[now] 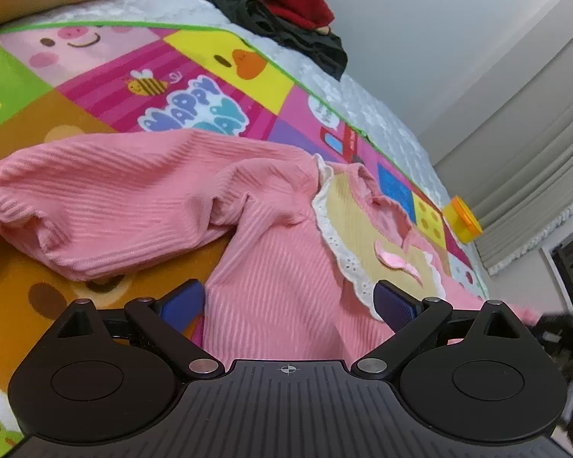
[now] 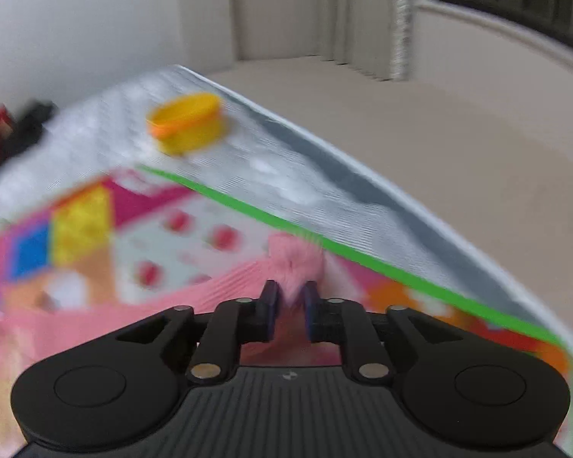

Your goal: Fold clothes

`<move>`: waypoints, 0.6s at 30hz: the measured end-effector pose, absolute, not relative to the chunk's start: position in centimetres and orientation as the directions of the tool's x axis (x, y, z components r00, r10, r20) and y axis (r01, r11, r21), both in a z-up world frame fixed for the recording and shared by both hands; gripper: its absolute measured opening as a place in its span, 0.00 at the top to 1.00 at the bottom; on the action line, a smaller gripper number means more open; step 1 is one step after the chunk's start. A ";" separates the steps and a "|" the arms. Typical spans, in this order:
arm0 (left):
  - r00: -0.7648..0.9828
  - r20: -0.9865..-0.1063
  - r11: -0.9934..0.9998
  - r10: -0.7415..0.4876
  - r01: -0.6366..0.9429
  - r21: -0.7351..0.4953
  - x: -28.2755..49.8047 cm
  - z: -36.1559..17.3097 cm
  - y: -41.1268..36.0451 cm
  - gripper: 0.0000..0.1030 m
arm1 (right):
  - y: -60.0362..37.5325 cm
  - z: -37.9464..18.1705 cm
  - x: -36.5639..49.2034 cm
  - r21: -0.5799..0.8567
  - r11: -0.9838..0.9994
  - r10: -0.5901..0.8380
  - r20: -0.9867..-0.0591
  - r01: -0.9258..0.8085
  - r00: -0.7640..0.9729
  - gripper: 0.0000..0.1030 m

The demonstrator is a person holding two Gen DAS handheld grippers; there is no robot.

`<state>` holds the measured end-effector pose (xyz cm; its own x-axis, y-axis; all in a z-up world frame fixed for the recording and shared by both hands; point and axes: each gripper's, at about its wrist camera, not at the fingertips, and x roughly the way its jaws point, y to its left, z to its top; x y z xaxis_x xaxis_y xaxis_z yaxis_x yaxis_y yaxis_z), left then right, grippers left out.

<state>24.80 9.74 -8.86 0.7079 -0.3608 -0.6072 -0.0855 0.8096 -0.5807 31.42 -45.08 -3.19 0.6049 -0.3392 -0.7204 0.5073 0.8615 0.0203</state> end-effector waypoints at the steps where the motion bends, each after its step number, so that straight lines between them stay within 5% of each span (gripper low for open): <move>1: 0.704 -0.610 0.808 -0.363 -0.088 -0.583 24.8 -9.0 9.8 0.04 | -44.7 -3.6 30.7 -0.014 0.864 -0.358 -0.720 0.503 0.595 0.85; 9: 0.683 -0.626 0.831 -0.377 -0.049 -0.555 24.5 -8.7 8.9 0.04 | -38.2 -4.9 24.9 0.207 0.961 0.079 -0.839 0.182 0.539 0.45; 14: 0.650 -0.661 0.848 -0.375 -0.048 -0.528 23.6 -8.9 8.5 0.04 | -33.0 -6.6 24.3 0.362 0.929 0.294 -0.850 0.080 0.437 0.43; 18: 0.618 -0.699 0.885 -0.360 -0.010 -0.465 22.2 -8.8 6.9 0.18 | -29.0 -7.1 23.8 0.203 0.978 0.200 -0.893 -0.035 0.402 0.51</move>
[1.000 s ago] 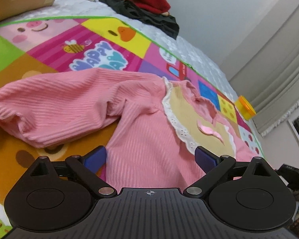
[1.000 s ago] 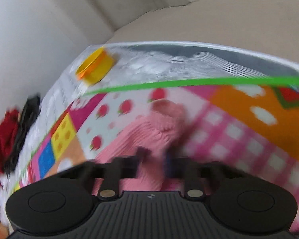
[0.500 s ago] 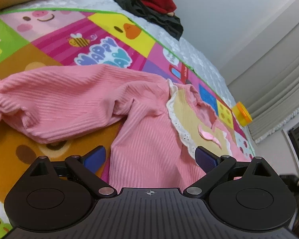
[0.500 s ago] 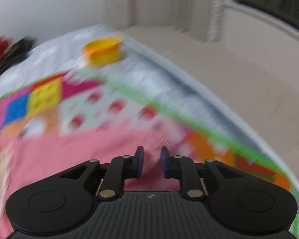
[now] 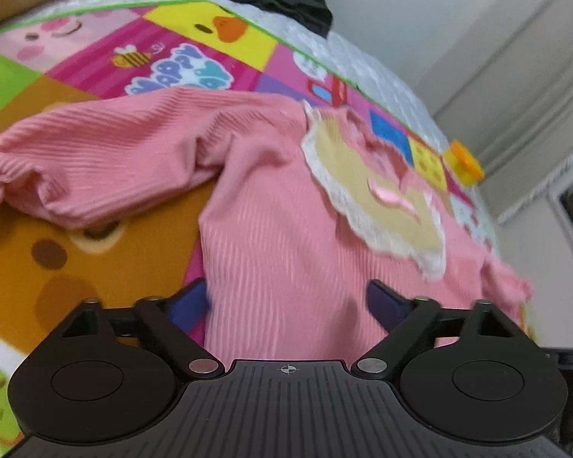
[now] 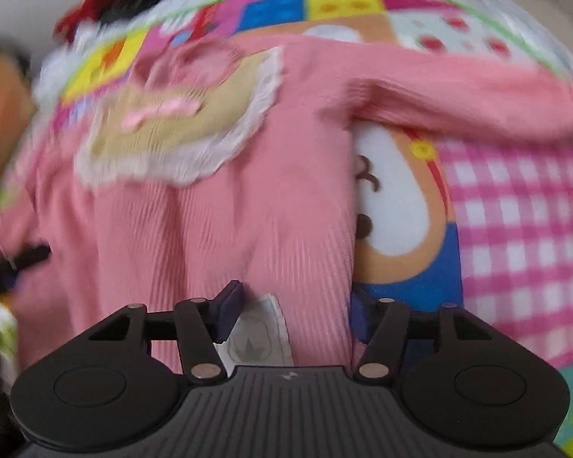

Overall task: Fold clothes
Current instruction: 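Grasp the hem by the label with the right gripper while the left gripper grasps the hem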

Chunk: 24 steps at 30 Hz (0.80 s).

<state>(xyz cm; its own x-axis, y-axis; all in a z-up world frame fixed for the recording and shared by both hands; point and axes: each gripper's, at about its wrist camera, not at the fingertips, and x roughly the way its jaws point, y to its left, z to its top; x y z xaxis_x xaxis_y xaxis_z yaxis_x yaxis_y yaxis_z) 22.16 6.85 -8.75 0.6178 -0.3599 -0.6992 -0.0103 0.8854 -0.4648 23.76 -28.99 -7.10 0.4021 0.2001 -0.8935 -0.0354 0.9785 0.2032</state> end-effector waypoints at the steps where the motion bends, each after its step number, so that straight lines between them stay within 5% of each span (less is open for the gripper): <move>1: 0.605 -0.711 0.894 -0.358 0.002 -0.448 21.8 -8.7 6.3 0.23 | -28.3 -7.1 23.6 0.160 0.985 0.172 -0.900 -0.065 0.400 0.54; 6: 0.536 -0.771 0.921 -0.344 0.034 -0.388 20.8 -8.7 4.4 0.47 | -27.3 -6.5 22.8 0.085 0.990 0.118 -0.930 -0.109 0.349 0.80; 10: 0.448 -0.793 0.889 -0.414 0.014 -0.457 19.0 -9.0 4.3 0.70 | -27.0 -5.7 21.8 0.061 0.992 0.094 -0.948 -0.115 0.305 0.88; 18: 0.336 -0.807 0.869 -0.486 0.088 -0.487 14.4 -7.0 4.7 0.69 | -30.3 -3.7 19.1 0.128 0.991 0.131 -0.952 -0.028 0.275 0.87; 21: 0.379 -0.802 0.882 -0.462 0.105 -0.459 14.5 -4.7 7.7 0.48 | -31.9 -2.1 18.3 0.121 0.992 0.121 -0.938 -0.022 0.324 0.76; 24: 0.415 -0.805 0.900 -0.423 0.093 -0.425 14.9 -2.9 10.2 0.42 | -33.2 -1.1 17.7 0.142 0.990 0.138 -0.931 -0.013 0.338 0.74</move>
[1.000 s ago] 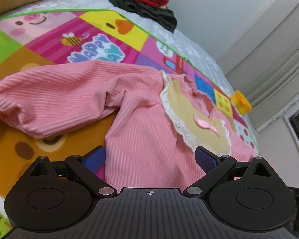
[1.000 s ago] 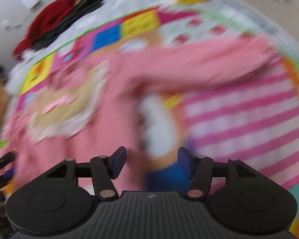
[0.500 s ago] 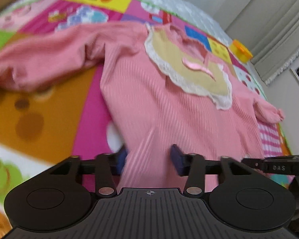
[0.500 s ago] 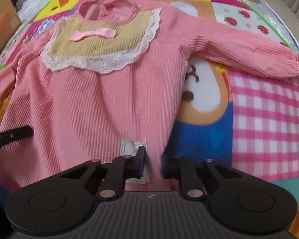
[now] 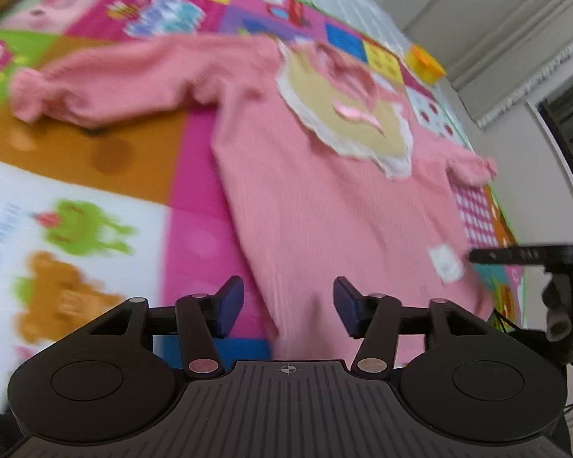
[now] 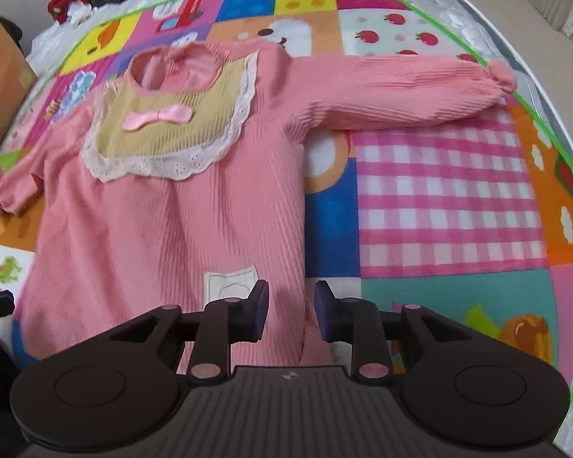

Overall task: Fold clothes
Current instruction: 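Grasp the hem by the label with the right gripper while the left gripper grasps the hem, then open both grippers and lift them away from the shirt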

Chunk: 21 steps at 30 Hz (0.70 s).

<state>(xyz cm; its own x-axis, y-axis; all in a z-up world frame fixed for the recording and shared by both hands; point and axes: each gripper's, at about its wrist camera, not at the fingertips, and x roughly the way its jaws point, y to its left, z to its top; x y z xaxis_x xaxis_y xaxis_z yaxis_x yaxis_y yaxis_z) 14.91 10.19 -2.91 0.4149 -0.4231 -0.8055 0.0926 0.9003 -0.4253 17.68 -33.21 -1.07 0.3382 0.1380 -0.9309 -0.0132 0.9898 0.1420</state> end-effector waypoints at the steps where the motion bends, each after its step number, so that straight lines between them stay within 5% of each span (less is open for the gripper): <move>1: 0.422 -0.814 0.912 -0.400 0.096 -0.398 15.2 -2.5 10.6 0.36 | -33.3 -0.8 17.7 0.155 0.988 0.150 -0.928 -0.012 0.341 0.73; 4: 0.408 -0.837 0.930 -0.366 0.125 -0.346 15.9 -2.1 10.3 0.23 | -32.8 -0.2 17.3 0.179 0.983 0.178 -0.916 -0.033 0.360 0.63; 8: 0.347 -0.850 0.918 -0.396 0.157 -0.363 16.7 -3.8 7.1 0.24 | -31.8 -0.7 17.3 0.283 0.959 0.266 -0.898 -0.004 0.351 0.62; 10: 0.332 -0.831 0.894 -0.447 0.132 -0.428 17.0 -4.6 6.1 0.46 | -31.2 -1.0 17.3 0.375 0.926 0.340 -0.877 0.041 0.339 0.62; 13: 0.363 -0.741 0.813 -0.565 0.088 -0.576 17.3 -3.7 6.2 0.56 | -28.9 -1.0 16.6 0.425 0.905 0.402 -0.849 -0.011 0.343 0.60; 17: 0.496 -0.676 0.820 -0.544 0.145 -0.553 16.7 2.5 8.6 0.43 | -21.0 0.4 12.7 0.168 0.873 0.369 -0.840 -0.457 0.397 0.41; 21: 0.567 -0.734 0.923 -0.373 0.145 -0.357 15.6 5.7 10.0 0.31 | -14.0 0.0 9.4 0.083 0.692 0.437 -0.839 -0.717 0.325 0.39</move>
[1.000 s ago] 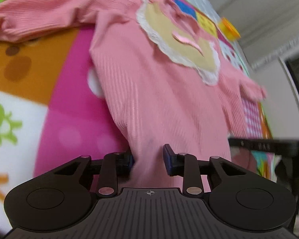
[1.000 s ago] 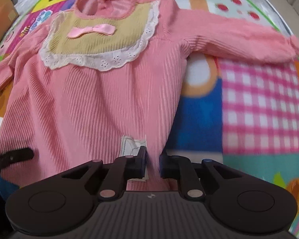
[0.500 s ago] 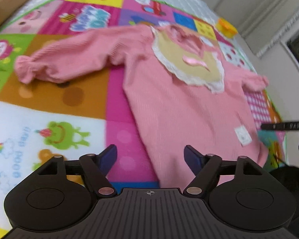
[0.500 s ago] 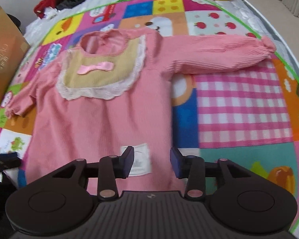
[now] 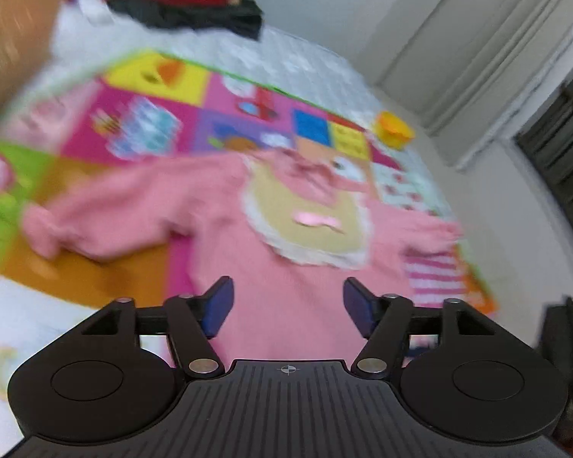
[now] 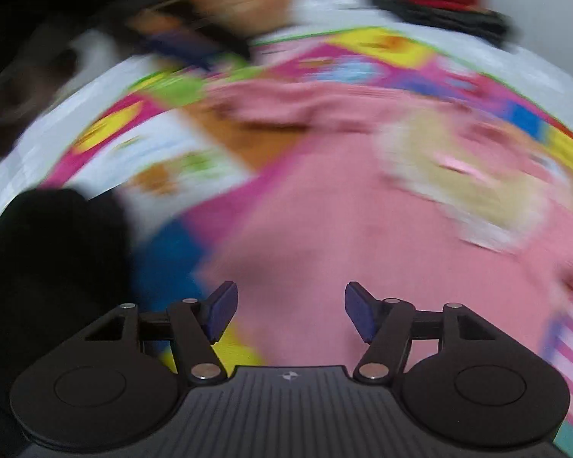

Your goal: Fold clothes

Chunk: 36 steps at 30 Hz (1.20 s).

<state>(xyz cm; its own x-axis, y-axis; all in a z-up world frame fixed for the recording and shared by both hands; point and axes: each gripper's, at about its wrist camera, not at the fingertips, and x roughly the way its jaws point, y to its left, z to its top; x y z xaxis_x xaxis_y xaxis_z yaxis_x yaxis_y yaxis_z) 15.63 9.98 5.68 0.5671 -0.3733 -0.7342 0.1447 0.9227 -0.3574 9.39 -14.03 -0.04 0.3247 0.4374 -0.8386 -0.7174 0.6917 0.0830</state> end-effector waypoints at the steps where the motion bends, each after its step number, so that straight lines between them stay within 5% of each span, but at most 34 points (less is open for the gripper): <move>1: 0.562 -0.758 0.940 -0.332 0.128 -0.316 15.4 5.6 10.1 0.29 | -12.5 -1.0 9.1 0.063 0.666 0.423 -0.853 -0.744 0.306 0.39; 6: 0.526 -0.835 0.986 -0.163 0.118 -0.119 13.2 4.2 9.4 0.23 | -8.2 -4.0 8.5 -0.027 0.590 0.359 -0.887 -0.807 0.292 0.46; 7: 0.526 -0.839 0.988 -0.142 0.131 -0.084 12.7 4.1 9.2 0.19 | -7.9 -4.3 8.5 -0.042 0.583 0.350 -0.888 -0.811 0.298 0.58; 8: 0.528 -0.839 0.987 -0.130 0.147 -0.060 12.3 4.1 9.1 0.18 | -8.4 -3.7 8.8 -0.059 0.607 0.349 -0.876 -0.792 0.333 0.86; 9: 0.533 -0.837 0.985 -0.125 0.165 -0.042 12.1 4.2 9.0 0.15 | -9.0 -2.9 9.0 -0.075 0.633 0.348 -0.862 -0.771 0.369 0.93; 20: 0.541 -0.818 0.952 -0.195 0.306 -0.024 11.5 4.5 4.8 0.07 | -19.5 7.0 14.1 0.080 0.853 0.399 -0.738 -0.516 0.545 0.98; 29: 0.483 -0.831 0.903 -0.275 0.426 -0.051 11.3 0.9 0.2 0.06 | -19.2 8.3 15.4 0.173 0.849 0.457 -0.716 -0.499 0.528 0.98; 34: 0.557 -0.814 0.939 -0.163 0.341 0.045 14.4 -1.5 -4.1 0.06 | -18.9 8.5 14.8 0.166 0.848 0.456 -0.711 -0.503 0.535 0.99; 36: 0.561 -0.807 0.952 -0.184 0.305 -0.005 15.9 -2.1 -4.5 0.06 | -19.2 8.6 14.9 0.174 0.850 0.460 -0.706 -0.498 0.538 0.99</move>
